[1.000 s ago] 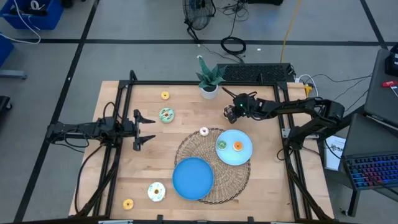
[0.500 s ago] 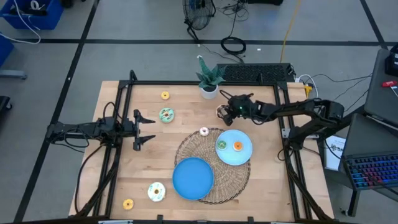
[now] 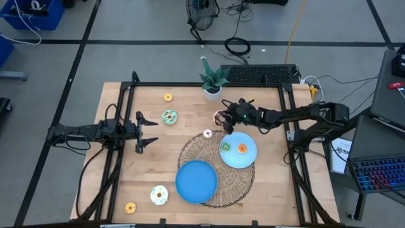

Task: Pick & Place donuts
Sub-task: Put the large black donut on the blue plate

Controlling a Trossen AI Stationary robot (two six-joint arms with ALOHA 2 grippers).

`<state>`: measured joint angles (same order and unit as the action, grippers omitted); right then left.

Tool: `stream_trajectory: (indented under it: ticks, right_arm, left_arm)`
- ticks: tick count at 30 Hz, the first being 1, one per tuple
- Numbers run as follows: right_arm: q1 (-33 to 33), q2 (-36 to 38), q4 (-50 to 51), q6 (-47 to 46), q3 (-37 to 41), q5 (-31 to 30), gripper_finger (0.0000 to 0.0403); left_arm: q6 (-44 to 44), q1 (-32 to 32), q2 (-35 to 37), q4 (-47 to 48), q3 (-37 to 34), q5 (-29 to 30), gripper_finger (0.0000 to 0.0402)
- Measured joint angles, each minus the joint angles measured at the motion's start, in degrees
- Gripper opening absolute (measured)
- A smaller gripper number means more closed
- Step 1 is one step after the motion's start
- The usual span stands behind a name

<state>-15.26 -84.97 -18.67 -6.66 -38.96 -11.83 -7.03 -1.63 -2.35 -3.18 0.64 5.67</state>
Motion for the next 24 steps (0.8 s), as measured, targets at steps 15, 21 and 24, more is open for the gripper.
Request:
stream_trajectory:
  ticks: [15, 21, 24]
  right_arm:
    - [3.7, 0.0, -0.9, 2.0, 0.0, 0.1, 0.0079]
    - [5.6, 0.0, -3.0, 2.0, 0.0, 0.1, 0.0079]
    - [7.0, 0.0, -4.9, 2.0, 0.0, 0.1, 0.0078]
  left_arm:
    - [0.0, 0.0, 0.0, 0.0, 0.0, 0.0, 0.0306]
    - [0.0, 0.0, 0.0, 0.0, 0.0, 0.0, 0.0306]
    - [0.0, 0.0, 0.0, 0.0, 0.0, 0.0, 0.0306]
